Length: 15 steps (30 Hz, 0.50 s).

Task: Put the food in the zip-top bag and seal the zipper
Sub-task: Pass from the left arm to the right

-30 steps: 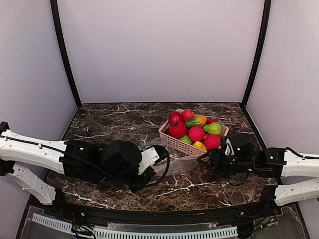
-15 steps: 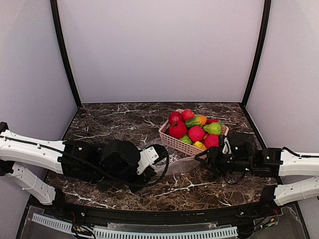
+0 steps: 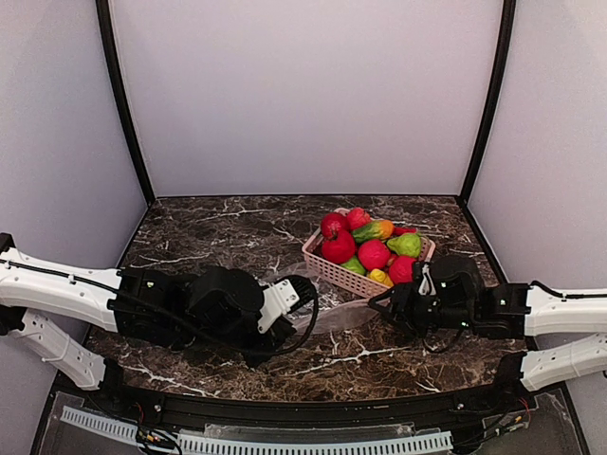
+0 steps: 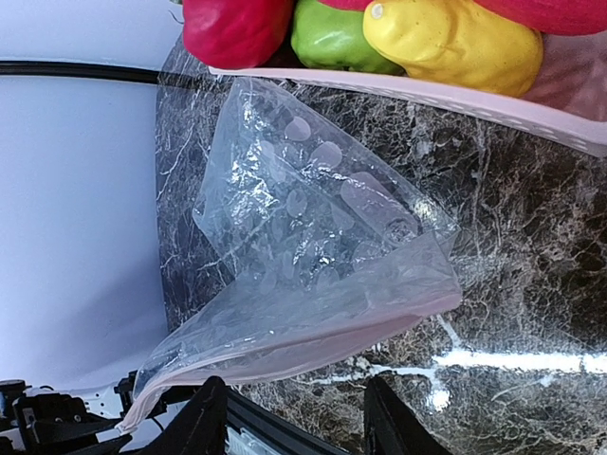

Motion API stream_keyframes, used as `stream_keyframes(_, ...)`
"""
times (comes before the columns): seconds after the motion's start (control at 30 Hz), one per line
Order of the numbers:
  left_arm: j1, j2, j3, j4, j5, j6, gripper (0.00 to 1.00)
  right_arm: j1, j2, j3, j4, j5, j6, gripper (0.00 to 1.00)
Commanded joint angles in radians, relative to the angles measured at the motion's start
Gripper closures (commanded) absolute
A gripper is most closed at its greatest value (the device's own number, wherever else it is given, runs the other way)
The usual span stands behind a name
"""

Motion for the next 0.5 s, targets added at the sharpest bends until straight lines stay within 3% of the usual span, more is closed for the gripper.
stream_keyframes(0.0,-0.004,-0.033,-0.019,0.005,0.010,-0.011,1.00,0.006,0.018,-0.008,0.049,0.012,0.008,0.53)
stream_keyframes(0.47,-0.004,-0.040,-0.028,0.011,0.033,-0.014,0.99,0.006,0.071,-0.018,0.135,0.029,0.040,0.56)
